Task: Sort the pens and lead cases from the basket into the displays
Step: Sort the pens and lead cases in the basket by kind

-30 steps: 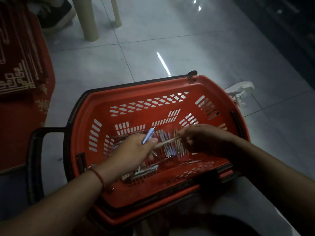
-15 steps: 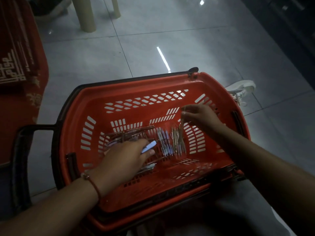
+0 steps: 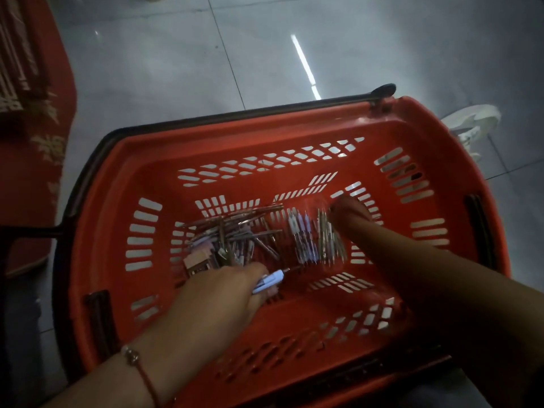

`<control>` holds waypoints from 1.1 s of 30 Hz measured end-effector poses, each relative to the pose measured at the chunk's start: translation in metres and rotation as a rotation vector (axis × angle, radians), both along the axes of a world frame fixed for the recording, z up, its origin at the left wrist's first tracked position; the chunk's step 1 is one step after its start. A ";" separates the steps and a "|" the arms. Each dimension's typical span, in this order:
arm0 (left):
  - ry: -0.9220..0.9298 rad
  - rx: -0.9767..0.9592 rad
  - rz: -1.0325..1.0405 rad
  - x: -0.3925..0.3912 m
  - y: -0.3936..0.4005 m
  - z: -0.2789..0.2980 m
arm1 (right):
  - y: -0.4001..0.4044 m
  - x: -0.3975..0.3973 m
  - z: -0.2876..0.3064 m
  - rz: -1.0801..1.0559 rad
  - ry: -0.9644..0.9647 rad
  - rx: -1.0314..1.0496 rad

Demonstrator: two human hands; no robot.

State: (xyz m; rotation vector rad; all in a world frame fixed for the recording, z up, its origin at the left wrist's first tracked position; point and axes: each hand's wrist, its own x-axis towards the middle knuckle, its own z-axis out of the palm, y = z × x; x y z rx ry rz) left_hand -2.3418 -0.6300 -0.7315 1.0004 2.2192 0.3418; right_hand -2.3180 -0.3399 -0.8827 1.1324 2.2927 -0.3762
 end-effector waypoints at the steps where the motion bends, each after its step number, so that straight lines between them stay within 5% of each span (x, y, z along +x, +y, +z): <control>1: -0.002 0.004 0.001 0.000 0.000 -0.001 | -0.003 0.001 -0.002 0.008 -0.015 -0.002; 7: -0.001 0.032 -0.001 -0.001 0.001 -0.004 | -0.018 -0.006 0.006 0.183 -0.160 0.014; 11: -0.045 0.032 0.027 -0.003 0.001 -0.003 | -0.038 -0.018 0.041 0.255 -0.038 -0.203; 13: -0.044 0.040 0.022 -0.004 0.001 -0.001 | -0.045 -0.018 0.069 0.204 0.045 -0.411; 16: -0.025 0.077 0.016 -0.004 0.005 0.006 | -0.064 0.004 0.141 -0.164 0.141 -1.057; 18: 0.020 0.105 -0.023 -0.002 0.011 0.018 | -0.078 0.025 0.185 -0.179 0.141 -1.246; 24: 0.107 0.245 -0.073 0.020 0.026 0.075 | -0.086 0.077 0.262 -0.178 0.446 -1.120; 33: 0.236 0.313 -0.138 0.070 0.002 0.147 | -0.107 0.119 0.329 -0.222 0.477 -1.171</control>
